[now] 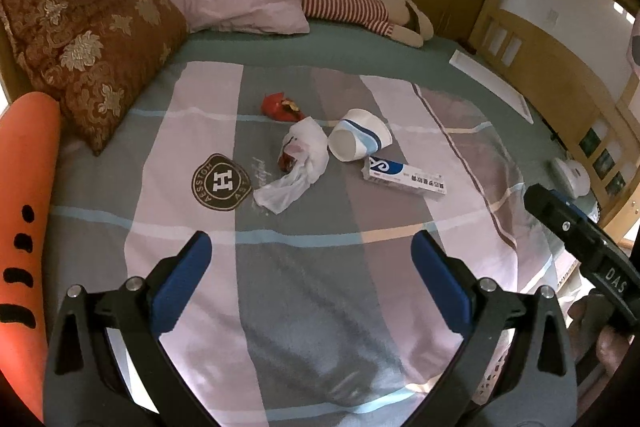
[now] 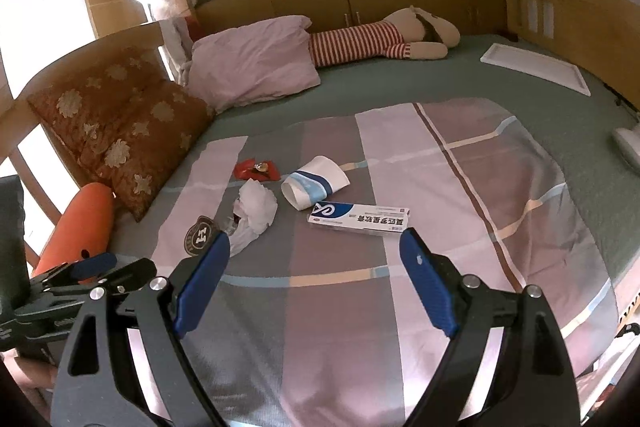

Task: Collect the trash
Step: 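Move both open tools back over the remaining trash on the bed, then grasp the white plastic tissue bundle with the left tool while the right tool grasps the toothpaste box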

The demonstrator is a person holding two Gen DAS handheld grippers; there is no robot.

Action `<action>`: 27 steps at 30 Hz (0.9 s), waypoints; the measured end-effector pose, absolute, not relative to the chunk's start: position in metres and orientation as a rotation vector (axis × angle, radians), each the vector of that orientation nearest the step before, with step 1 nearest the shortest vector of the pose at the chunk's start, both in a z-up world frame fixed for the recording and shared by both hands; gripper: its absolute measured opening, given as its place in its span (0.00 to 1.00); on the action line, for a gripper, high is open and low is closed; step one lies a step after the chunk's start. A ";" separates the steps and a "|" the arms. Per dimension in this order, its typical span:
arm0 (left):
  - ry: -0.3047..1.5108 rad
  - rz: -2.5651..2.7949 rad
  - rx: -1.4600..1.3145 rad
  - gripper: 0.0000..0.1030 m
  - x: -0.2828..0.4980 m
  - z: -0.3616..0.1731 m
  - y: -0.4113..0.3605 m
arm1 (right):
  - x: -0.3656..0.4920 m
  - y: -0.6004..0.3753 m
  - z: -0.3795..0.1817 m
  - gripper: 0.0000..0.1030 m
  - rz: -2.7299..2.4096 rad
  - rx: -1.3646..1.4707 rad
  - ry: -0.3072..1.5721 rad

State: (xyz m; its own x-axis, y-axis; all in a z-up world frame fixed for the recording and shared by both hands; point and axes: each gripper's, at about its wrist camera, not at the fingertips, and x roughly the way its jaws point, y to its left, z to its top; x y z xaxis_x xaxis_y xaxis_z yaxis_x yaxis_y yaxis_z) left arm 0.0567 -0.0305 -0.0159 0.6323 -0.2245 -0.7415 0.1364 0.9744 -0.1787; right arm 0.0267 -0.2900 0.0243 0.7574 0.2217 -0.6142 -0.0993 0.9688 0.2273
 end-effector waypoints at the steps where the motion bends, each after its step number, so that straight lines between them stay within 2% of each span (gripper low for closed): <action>1: 0.863 -0.207 -0.109 0.96 0.056 -0.016 -0.031 | 0.027 -0.289 0.024 0.83 0.177 0.183 0.691; 11: 0.860 -0.195 -0.087 0.96 0.066 -0.022 -0.034 | 0.052 -0.295 0.011 0.83 0.120 0.115 0.738; 17: 0.871 -0.176 0.016 0.96 0.117 -0.046 -0.046 | 0.116 -0.304 -0.034 0.84 0.212 -0.012 0.856; 22: 0.898 -0.154 0.055 0.96 0.159 -0.079 -0.049 | 0.149 -0.291 -0.069 0.84 0.293 -0.225 0.862; 27: 0.922 -0.154 0.052 0.96 0.197 -0.108 -0.050 | 0.181 -0.289 -0.103 0.84 0.330 -0.324 0.892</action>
State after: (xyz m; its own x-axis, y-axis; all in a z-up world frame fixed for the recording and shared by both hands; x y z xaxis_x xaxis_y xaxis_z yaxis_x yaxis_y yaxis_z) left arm 0.1971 -0.0502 -0.1081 0.5944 -0.1098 -0.7967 0.1547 0.9877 -0.0207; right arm 0.1813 -0.2893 -0.1032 0.5843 0.1442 -0.7986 -0.4098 0.9018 -0.1370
